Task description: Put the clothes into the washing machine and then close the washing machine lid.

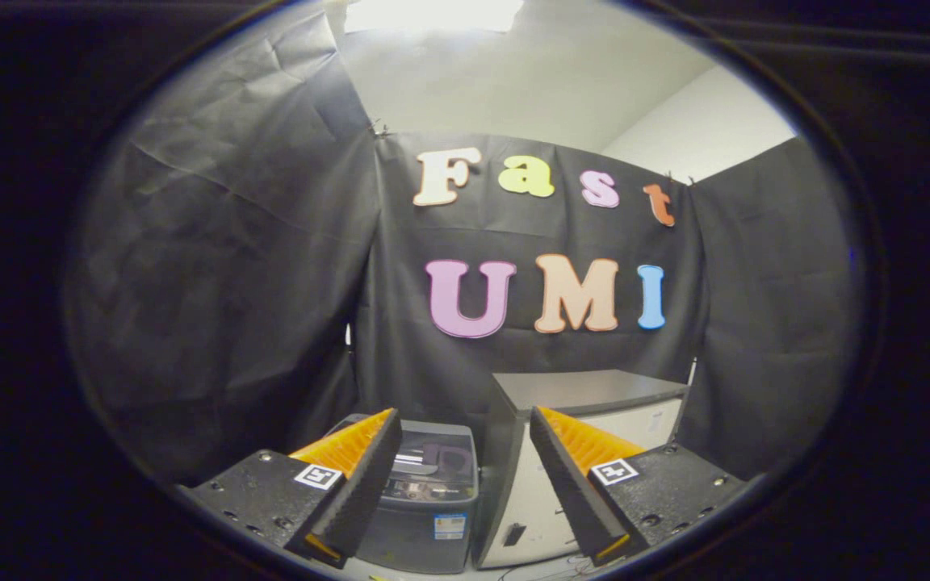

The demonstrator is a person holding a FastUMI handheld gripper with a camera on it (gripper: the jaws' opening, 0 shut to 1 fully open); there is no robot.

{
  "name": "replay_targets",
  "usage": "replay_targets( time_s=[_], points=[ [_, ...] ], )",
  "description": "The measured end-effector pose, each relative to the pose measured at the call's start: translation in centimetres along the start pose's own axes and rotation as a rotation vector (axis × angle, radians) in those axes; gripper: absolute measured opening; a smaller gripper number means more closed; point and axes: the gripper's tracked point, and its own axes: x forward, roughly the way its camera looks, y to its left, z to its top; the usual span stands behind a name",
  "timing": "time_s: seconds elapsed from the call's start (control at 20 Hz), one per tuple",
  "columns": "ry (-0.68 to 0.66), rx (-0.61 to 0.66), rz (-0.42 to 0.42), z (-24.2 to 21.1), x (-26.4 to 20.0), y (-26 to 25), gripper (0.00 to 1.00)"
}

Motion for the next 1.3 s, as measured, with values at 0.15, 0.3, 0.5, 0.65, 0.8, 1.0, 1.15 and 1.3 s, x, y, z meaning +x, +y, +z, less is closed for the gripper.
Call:
replay_targets(
  time_s=[0.15,0.3,0.5,0.65,0.8,1.0,1.15,1.3],
  points=[
    [-0.002,0.054,-0.014,-0.5,-1.4,-2.3,0.96],
    [-0.02,0.106,-0.037,-0.5,-2.8,-5.1,0.96],
    [-0.042,0.178,-0.03,-0.3,-4.3,-7.2,0.96],
    [-0.043,0.259,-0.021,-0.2,-4.6,-7.9,0.96],
    [-0.05,0.271,0.036,0.8,-4.8,-6.3,0.96],
    [-0.024,0.235,0.098,0.4,-4.9,-4.2,0.96],
    [-0.007,0.207,0.11,-0.1,-4.9,-3.4,0.96],
    [0.02,0.18,0.125,-0.9,-4.7,-2.6,0.96]
  ],
)
